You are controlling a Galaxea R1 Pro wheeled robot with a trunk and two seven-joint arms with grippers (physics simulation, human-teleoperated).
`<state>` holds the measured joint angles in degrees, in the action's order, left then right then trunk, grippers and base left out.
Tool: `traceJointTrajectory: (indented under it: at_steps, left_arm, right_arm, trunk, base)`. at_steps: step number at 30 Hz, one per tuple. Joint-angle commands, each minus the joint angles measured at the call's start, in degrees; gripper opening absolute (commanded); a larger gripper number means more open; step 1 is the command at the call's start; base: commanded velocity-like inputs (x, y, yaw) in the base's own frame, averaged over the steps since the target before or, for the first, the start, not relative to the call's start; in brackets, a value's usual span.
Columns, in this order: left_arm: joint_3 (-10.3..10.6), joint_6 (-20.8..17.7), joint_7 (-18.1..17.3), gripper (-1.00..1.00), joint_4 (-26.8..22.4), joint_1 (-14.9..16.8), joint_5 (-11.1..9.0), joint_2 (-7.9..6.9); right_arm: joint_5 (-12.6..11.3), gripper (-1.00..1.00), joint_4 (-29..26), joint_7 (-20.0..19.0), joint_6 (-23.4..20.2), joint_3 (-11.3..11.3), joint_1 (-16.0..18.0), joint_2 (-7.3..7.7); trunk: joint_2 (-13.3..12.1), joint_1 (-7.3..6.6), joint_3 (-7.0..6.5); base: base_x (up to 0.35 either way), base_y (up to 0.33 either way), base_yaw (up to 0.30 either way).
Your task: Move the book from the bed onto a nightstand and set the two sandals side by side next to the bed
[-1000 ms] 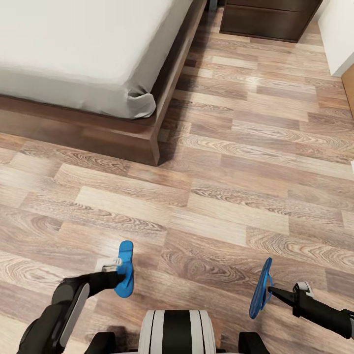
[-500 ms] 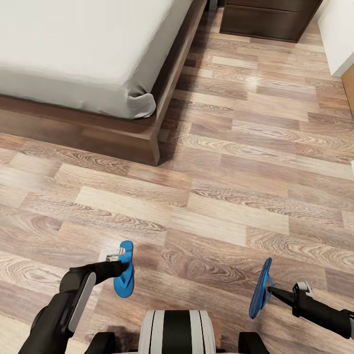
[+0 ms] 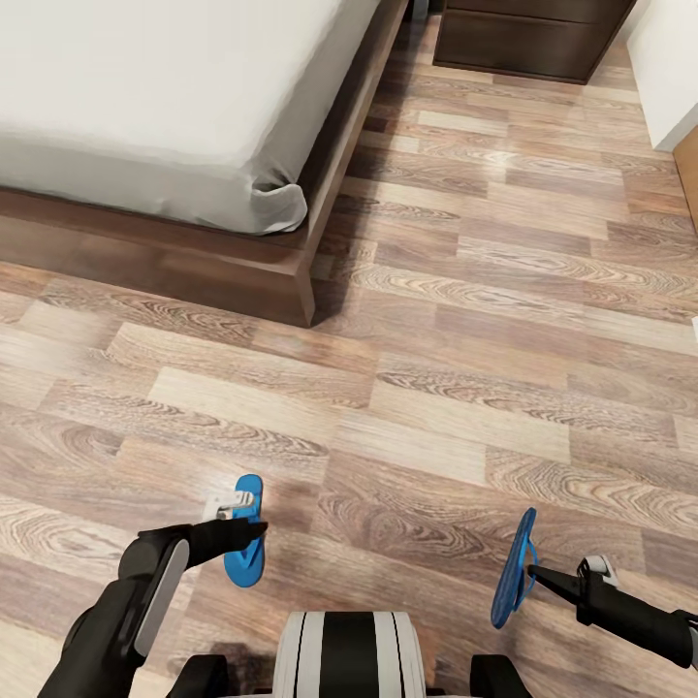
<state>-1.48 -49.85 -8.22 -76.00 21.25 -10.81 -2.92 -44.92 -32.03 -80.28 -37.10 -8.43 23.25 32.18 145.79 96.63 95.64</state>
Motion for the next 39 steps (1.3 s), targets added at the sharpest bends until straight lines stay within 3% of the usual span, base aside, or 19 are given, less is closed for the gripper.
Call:
traceJointTrajectory:
  at_steps: [1,15,25,34,39]
  left_arm:
    - [-0.08,-0.28,-0.21,1.0,-0.04,0.02,-0.04,0.01]
    - [-0.11,0.0,-0.04,1.0,-0.01,0.02,0.12,0.03]
    - [-0.01,7.26,0.18,1.0,3.53,0.02,0.26,0.1]
    - [0.34,9.29,7.18,1.0,3.96,0.02,0.05,0.32]
    - [0.4,10.42,7.8,1.0,4.06,0.02,-0.05,0.32]
  right_arm:
    - [-0.52,-1.0,0.03,-0.11,-0.61,-0.36,0.04,0.07]
    - [-0.52,-1.0,0.03,0.03,-0.61,-0.36,0.04,0.07]
    - [-0.52,-1.0,0.03,0.03,-0.61,-0.36,0.04,0.07]
    - [-0.52,-1.0,0.03,0.03,-0.61,-0.36,0.04,0.07]
    - [-0.52,-1.0,0.03,0.03,-0.61,-0.36,0.04,0.07]
  trunk:
    - [0.01,-0.01,0.03]
    - [0.16,0.27,2.47]
    - [0.16,0.27,2.47]
    - [0.16,0.27,2.47]
    - [0.16,0.27,2.47]
  base:
    - [0.0,0.0,0.0]
    - [0.0,0.0,0.0]
    - [0.0,0.0,0.0]
    - [0.0,0.0,0.0]
    - [0.0,0.0,0.0]
